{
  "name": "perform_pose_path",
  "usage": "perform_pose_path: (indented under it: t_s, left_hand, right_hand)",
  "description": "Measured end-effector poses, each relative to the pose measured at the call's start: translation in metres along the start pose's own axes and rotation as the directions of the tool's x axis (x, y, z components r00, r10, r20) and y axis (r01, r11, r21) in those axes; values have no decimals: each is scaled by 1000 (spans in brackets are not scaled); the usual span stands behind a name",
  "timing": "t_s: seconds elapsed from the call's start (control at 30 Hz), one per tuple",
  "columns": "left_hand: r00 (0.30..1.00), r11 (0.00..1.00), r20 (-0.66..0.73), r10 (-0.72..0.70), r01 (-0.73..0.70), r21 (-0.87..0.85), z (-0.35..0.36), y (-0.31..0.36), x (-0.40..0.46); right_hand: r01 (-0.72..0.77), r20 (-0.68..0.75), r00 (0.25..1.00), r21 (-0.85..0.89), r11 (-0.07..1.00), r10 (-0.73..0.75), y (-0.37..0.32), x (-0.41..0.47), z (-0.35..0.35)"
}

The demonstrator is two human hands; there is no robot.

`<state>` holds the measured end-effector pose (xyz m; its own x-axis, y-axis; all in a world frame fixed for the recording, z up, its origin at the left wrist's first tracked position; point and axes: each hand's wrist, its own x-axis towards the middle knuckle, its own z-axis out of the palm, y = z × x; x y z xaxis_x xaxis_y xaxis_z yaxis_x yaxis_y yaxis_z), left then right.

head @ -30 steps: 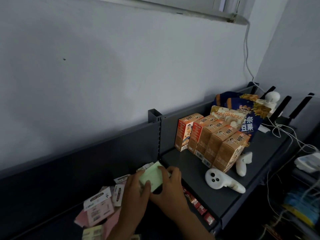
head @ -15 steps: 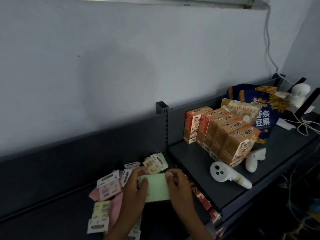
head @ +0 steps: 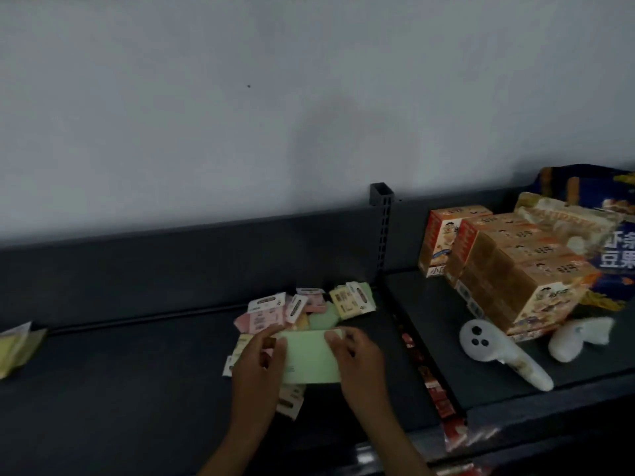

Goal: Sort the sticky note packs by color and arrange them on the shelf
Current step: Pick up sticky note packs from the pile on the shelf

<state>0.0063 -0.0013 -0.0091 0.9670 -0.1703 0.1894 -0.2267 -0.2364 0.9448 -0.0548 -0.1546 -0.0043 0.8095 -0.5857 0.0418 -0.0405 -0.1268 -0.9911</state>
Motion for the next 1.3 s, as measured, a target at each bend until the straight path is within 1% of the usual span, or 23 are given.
perform_pose_path:
  t_s: [0.17, 0.27, 0.33, 0.43, 0.53, 0.63, 0.73, 0.8, 0.9, 0.97, 1.07, 1.23, 1.3]
  left_hand:
    - [976, 997, -214, 41, -27, 67, -61, -9, -10]
    - [942, 997, -336, 29, -4, 76, -94, -19, -17]
    - [920, 997, -393, 12, 17, 72, -115, -21, -26]
    - [889, 997, -457, -21, 55, 60, -152, -30, -39]
    - [884, 994, -464, -55, 93, 60, -182, -37, -47]
    - [880, 996, -468, -82, 94, 3, -218, -41, -52]
    - [882, 993, -460, -98, 121, 20, -255, -54, -57]
    - [883, 988, -454, -122, 152, 29, -281, -64, -61]
    - [871, 983, -470, -142, 181, 37, -321, -76, -66]
    - [855, 981, -499, -140, 189, 50, -348, -84, -69]
    - [833, 978, -544, -98, 182, 102, -388, -93, -77]
    - [817, 947, -575, -55, 226, 230, -455, -105, -85]
    - [800, 940, -599, -39, 232, 249, -480, -109, -88]
  right_hand:
    - [72, 203, 978, -122, 990, -47, -6, -13, 56]
    - [97, 316, 947, -104, 990, -60, -5, -27, 96]
    - [102, 370, 927, -81, 991, -65, -6, -39, 124]
    - [95, 426, 903, -96, 991, -45, -13, -59, 163]
    - [84, 415, 909, -93, 992, -38, -14, -70, 194]
    - [75, 384, 923, -90, 993, -35, -19, -81, 227]
    - [76, 341, 939, -68, 995, -48, -29, -97, 261]
    - [72, 339, 940, -62, 995, -47, -33, -110, 283]
    - [90, 371, 927, -66, 994, -59, -39, -130, 320]
    - [72, 400, 915, -43, 996, -49, -44, -142, 347]
    - [40, 441, 897, -27, 999, -24, -52, -162, 387]
    - [15, 493, 870, -39, 999, 6, -66, -196, 449]
    - [19, 522, 853, -44, 999, 6, -72, -208, 470]
